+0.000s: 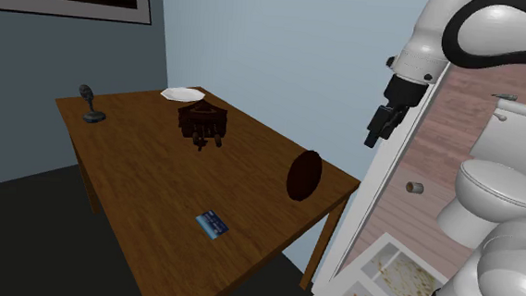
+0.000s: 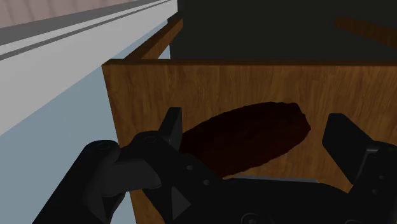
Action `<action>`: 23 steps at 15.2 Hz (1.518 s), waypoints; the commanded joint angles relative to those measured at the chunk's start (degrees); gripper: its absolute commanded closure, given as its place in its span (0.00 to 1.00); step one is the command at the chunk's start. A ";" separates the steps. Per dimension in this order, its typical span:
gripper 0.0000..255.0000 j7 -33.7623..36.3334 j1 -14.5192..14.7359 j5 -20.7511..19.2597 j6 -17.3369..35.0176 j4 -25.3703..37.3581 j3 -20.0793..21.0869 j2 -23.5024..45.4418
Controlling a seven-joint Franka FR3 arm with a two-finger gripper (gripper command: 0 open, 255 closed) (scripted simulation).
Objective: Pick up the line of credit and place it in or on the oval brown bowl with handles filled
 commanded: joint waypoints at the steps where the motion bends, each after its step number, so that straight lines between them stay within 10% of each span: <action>1: 0.00 0.00 0.00 0.00 0.00 0.00 0.00 0.00; 15: 0.00 14.75 4.95 6.77 31.75 -12.30 16.56 6.73; 23: 0.00 27.43 1.34 2.24 50.19 -10.70 29.95 19.70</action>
